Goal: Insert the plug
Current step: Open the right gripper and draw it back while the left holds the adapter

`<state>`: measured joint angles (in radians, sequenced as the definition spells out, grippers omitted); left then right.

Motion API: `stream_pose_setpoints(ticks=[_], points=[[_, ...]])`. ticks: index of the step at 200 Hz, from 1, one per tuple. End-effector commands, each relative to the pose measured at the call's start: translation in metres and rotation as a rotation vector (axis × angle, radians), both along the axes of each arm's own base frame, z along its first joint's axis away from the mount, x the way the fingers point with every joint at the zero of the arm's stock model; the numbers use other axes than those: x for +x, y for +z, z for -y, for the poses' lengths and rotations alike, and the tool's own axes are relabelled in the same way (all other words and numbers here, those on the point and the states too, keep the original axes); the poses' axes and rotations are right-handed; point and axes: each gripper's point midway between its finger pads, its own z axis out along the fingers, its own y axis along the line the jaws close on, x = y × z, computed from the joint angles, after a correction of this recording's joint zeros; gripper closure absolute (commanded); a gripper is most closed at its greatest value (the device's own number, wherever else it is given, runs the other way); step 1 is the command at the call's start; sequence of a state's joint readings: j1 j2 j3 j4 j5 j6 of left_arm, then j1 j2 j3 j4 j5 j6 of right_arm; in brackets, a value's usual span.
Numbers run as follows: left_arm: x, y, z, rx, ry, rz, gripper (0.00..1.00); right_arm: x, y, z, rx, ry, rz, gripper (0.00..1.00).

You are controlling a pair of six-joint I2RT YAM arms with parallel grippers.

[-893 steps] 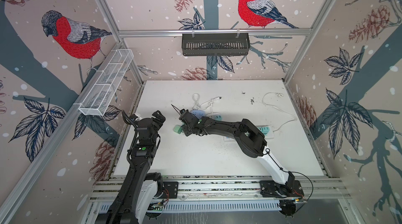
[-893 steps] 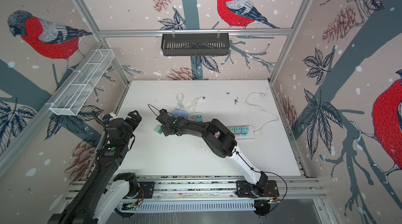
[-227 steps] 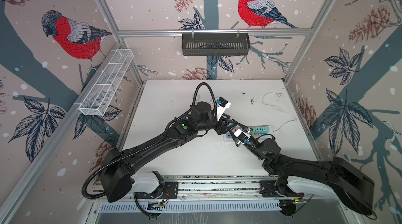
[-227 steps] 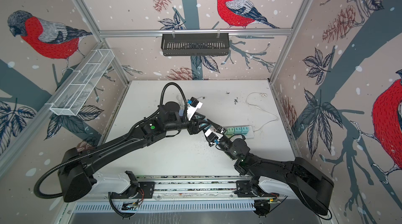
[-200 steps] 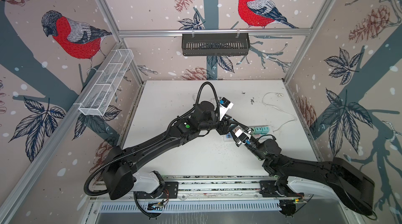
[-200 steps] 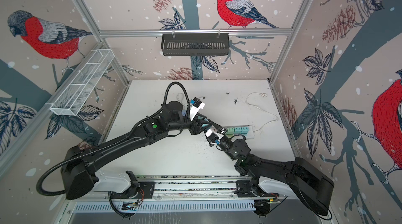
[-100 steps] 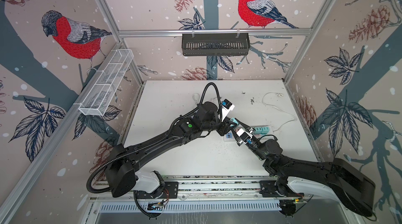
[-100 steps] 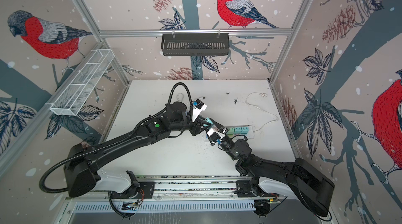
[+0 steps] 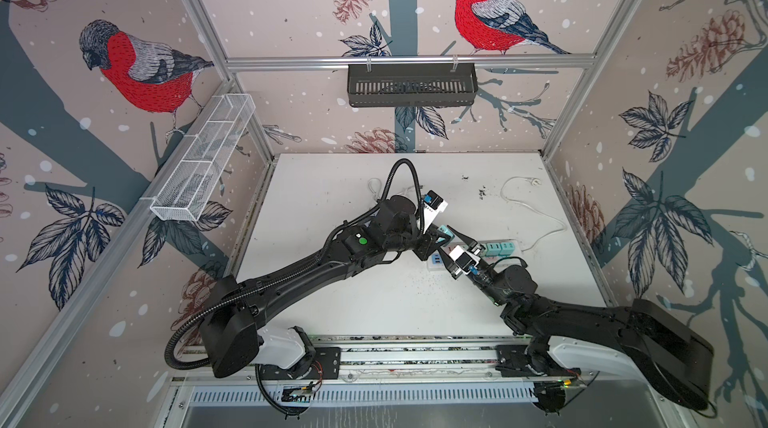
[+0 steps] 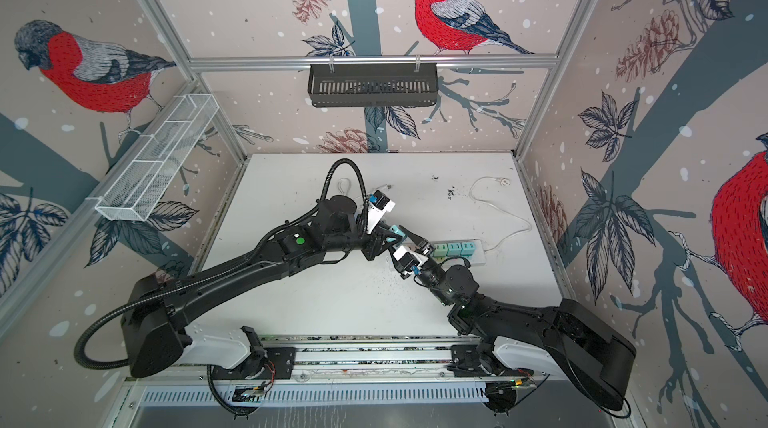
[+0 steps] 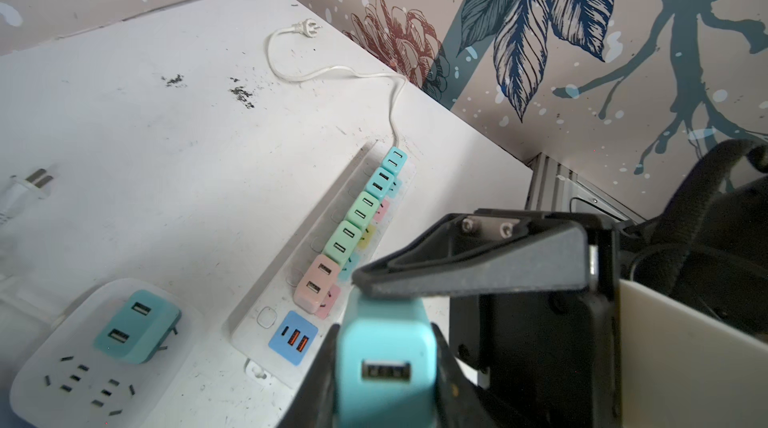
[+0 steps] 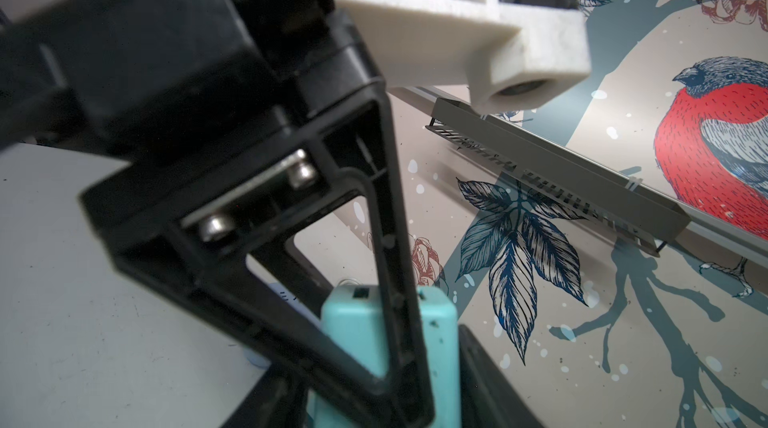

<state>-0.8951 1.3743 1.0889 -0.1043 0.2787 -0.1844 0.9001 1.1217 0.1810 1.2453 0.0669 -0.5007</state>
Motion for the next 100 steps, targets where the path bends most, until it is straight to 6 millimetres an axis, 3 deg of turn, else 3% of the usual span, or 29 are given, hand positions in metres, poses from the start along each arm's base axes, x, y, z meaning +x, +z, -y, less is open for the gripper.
stream_pose_setpoints(ticks=[1, 4, 34, 66, 84, 100], points=[[0.021, 0.010, -0.015, 0.009, 0.133, 0.090, 1.00, -0.001, 0.012, 0.003, 0.051, -0.007, 0.030, 0.04], [0.024, 0.010, -0.019, 0.012, 0.156, 0.100, 1.00, -0.001, 0.012, 0.003, 0.050, -0.008, 0.028, 0.00], [0.046, 0.018, -0.055, 0.041, 0.358, 0.205, 1.00, 0.010, 0.010, 0.007, 0.061, -0.069, 0.001, 0.00], [0.045, 0.022, -0.082, 0.064, 0.412, 0.337, 1.00, 0.022, 0.016, 0.016, 0.103, -0.137, -0.044, 0.00], [0.041, 0.025, -0.091, 0.088, 0.402, 0.403, 1.00, 0.039, 0.014, 0.020, 0.104, -0.206, -0.125, 0.00], [0.048, 0.034, -0.109, 0.122, 0.496, 0.441, 1.00, 0.053, 0.009, 0.029, 0.113, -0.261, -0.187, 0.00]])
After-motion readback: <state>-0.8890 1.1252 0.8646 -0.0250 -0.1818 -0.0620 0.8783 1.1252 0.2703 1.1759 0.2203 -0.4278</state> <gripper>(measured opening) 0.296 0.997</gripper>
